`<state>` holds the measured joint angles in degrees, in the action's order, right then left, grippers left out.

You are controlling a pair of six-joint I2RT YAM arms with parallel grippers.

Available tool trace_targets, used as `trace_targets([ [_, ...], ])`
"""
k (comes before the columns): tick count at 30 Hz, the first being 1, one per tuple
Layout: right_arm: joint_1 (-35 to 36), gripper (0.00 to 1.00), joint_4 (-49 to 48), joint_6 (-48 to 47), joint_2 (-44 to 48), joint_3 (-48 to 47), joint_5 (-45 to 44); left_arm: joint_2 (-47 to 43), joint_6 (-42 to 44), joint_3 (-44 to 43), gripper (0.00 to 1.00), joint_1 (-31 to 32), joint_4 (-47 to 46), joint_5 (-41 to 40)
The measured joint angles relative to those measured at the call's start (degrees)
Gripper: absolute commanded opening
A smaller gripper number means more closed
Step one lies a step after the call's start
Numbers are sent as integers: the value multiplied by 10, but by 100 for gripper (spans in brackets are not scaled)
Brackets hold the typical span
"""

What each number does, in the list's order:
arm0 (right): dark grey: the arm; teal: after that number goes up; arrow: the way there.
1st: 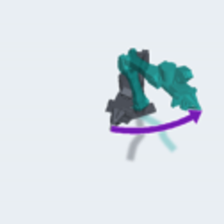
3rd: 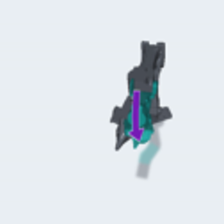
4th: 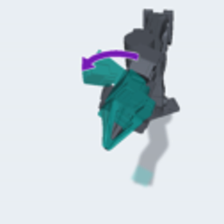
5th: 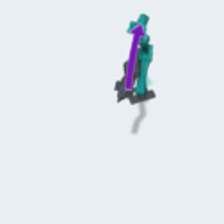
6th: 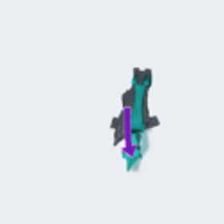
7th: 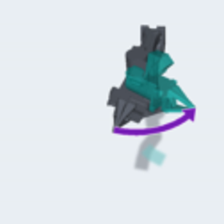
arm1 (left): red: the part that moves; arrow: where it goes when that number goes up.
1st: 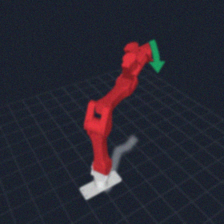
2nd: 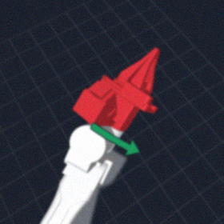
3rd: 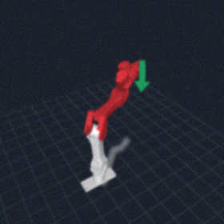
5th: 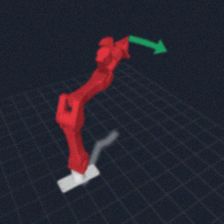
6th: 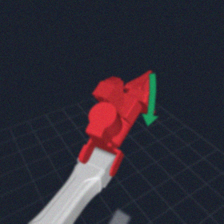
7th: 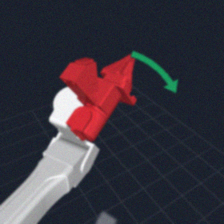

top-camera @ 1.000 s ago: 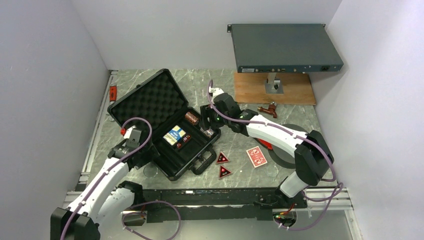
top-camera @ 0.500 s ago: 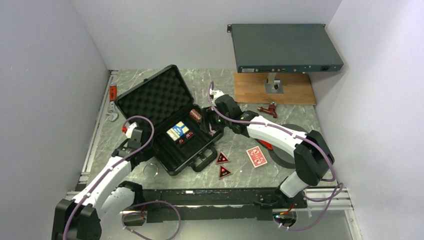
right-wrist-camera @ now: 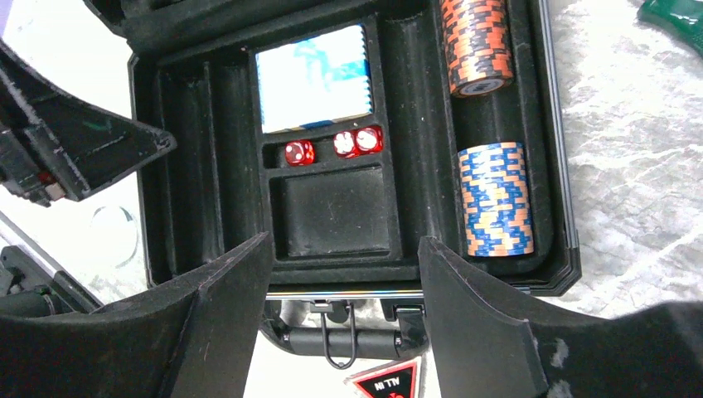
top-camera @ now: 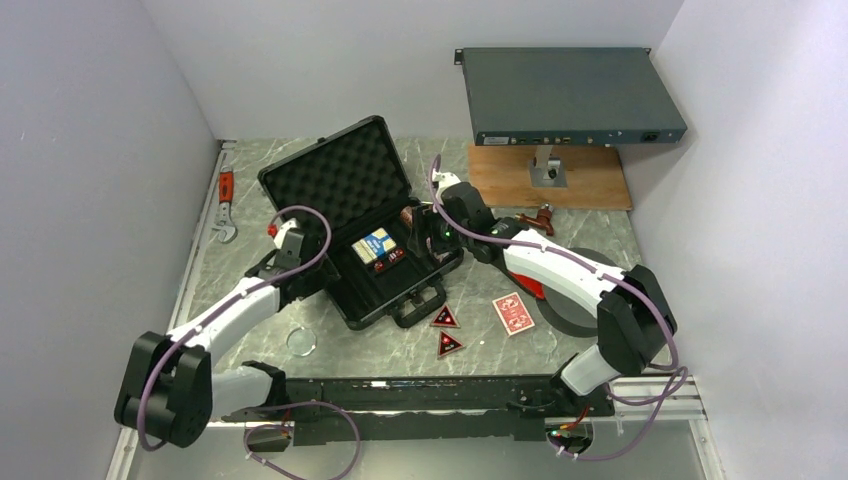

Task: Pack up texas hold em set

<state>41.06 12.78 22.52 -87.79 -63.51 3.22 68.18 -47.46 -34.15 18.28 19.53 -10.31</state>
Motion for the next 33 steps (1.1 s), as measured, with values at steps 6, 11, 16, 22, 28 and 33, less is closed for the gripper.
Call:
trace_targets([
  [6, -5, 68, -1, -3, 8, 2, 1, -93, -1, 1, 83, 9, 41, -10],
  [11, -5, 69, -4, -4, 8, 5, 3, -146, -26, 2, 84, 9, 136, -38],
  [16, -8, 69, -9, -4, 8, 8, 7, -149, -90, 2, 86, 9, 253, -60],
  [22, -10, 69, -13, -4, 8, 16, 14, -156, -151, 2, 84, 10, 343, -61],
  [28, -10, 69, -13, -4, 8, 17, 18, -148, -182, 2, 86, 10, 382, -49],
  [33, -11, 70, -14, -4, 8, 17, 18, -114, -181, 16, 85, 11, 374, -29],
])
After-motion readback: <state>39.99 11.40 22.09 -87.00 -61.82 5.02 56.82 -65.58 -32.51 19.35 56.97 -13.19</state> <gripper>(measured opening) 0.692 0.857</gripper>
